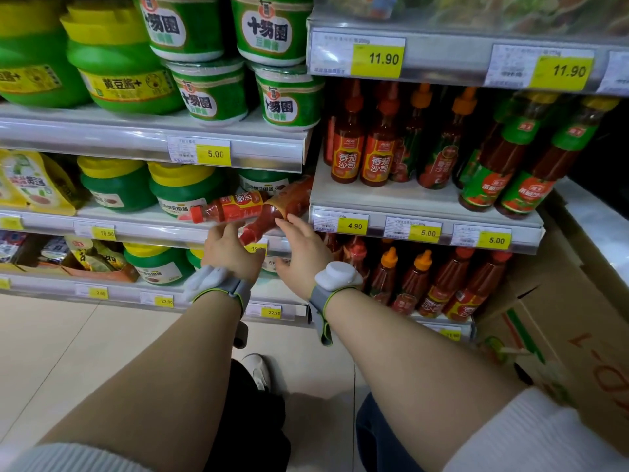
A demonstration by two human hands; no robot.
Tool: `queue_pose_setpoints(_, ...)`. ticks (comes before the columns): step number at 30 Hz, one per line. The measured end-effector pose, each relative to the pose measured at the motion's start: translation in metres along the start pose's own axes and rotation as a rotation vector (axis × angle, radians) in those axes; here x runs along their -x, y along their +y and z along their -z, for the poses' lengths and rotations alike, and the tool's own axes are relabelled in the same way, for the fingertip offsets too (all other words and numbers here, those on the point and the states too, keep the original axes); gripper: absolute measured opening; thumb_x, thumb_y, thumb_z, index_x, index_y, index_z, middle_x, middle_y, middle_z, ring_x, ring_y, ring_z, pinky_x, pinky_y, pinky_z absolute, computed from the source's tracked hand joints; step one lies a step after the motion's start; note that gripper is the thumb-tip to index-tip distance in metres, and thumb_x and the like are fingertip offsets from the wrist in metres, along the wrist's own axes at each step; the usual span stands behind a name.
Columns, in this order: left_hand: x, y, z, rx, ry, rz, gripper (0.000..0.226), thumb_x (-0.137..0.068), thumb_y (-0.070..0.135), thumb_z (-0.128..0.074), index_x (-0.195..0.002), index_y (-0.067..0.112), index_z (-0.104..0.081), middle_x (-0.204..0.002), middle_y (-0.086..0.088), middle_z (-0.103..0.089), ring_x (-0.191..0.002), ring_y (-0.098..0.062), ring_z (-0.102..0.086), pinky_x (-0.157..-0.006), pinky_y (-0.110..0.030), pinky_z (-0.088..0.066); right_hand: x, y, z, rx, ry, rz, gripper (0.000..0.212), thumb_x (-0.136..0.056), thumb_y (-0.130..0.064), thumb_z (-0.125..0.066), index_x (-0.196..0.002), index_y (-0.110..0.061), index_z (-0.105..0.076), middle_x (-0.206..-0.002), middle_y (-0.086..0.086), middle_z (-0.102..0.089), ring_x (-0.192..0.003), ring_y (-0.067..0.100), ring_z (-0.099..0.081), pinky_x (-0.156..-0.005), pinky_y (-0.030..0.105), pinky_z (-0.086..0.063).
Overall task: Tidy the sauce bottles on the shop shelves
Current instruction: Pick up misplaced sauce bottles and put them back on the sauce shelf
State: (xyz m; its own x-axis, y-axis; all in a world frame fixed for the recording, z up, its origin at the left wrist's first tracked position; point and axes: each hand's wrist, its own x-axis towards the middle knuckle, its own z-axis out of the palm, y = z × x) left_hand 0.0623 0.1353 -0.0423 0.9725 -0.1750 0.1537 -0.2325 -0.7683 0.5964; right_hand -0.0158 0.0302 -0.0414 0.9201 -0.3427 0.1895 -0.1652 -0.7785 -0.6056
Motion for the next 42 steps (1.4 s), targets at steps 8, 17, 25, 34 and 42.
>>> queue_pose_setpoints(8, -0.014, 0.004, -0.010, 0.000, -0.076, 0.046, 0.060, -0.071, 0.028, -0.074, -0.125, 0.017, -0.052, -0.129, -0.015, -0.050, -0.111, -0.036, -0.052, -0.091, -0.040, -0.044, -0.026, 0.009, -0.017, 0.041, 0.012, 0.030, 0.062, -0.085, -0.013, -0.059, -0.143, -0.020, -0.037, -0.154, 0.004, -0.026, -0.133, 0.033, -0.036, -0.104, 0.041, -0.040)
queue_pose_setpoints(17, -0.023, 0.008, -0.020, 0.072, -0.106, 0.084, 0.057, -0.075, 0.026, -0.071, -0.126, 0.014, -0.051, -0.127, -0.017, -0.051, -0.109, -0.036, -0.053, -0.093, -0.039, -0.043, -0.047, 0.021, -0.030, 0.118, -0.005, 0.065, 0.068, -0.086, -0.008, -0.057, -0.146, -0.018, -0.029, -0.156, 0.009, -0.018, -0.141, 0.032, -0.023, -0.113, 0.041, -0.029)
queue_pose_setpoints(25, -0.032, 0.005, -0.027, 0.150, -0.106, 0.118, 0.041, -0.077, 0.037, -0.068, -0.113, 0.017, -0.059, -0.103, -0.007, -0.069, -0.098, -0.029, -0.061, -0.078, -0.031, -0.044, -0.059, 0.020, -0.044, 0.055, 0.094, -0.012, 0.070, -0.085, 0.001, -0.050, -0.146, -0.023, -0.028, -0.157, 0.005, -0.018, -0.144, 0.028, -0.016, -0.112, 0.042, -0.031)
queue_pose_setpoints(34, -0.036, 0.001, -0.029, 0.165, -0.078, 0.129, 0.036, -0.079, 0.039, -0.067, -0.109, 0.018, -0.062, -0.094, 0.000, -0.068, -0.089, -0.024, -0.060, -0.071, -0.026, -0.039, -0.068, 0.020, -0.055, 0.057, 0.152, -0.081, 0.082, -0.081, -0.003, -0.058, -0.149, -0.025, -0.019, -0.159, 0.003, -0.010, -0.146, 0.028, -0.009, -0.111, 0.048, -0.033)
queue_pose_setpoints(42, -0.040, -0.001, -0.032, 0.194, -0.066, 0.167, 0.029, -0.078, 0.037, -0.068, -0.102, 0.020, -0.065, -0.076, 0.009, -0.055, -0.074, -0.017, -0.050, -0.067, -0.024, -0.034, -0.072, 0.018, -0.056, 0.010, 0.130, -0.167, 0.076, -0.084, -0.007, -0.060, -0.147, -0.027, -0.023, -0.159, 0.001, -0.009, -0.142, 0.031, -0.021, -0.107, 0.043, -0.038)
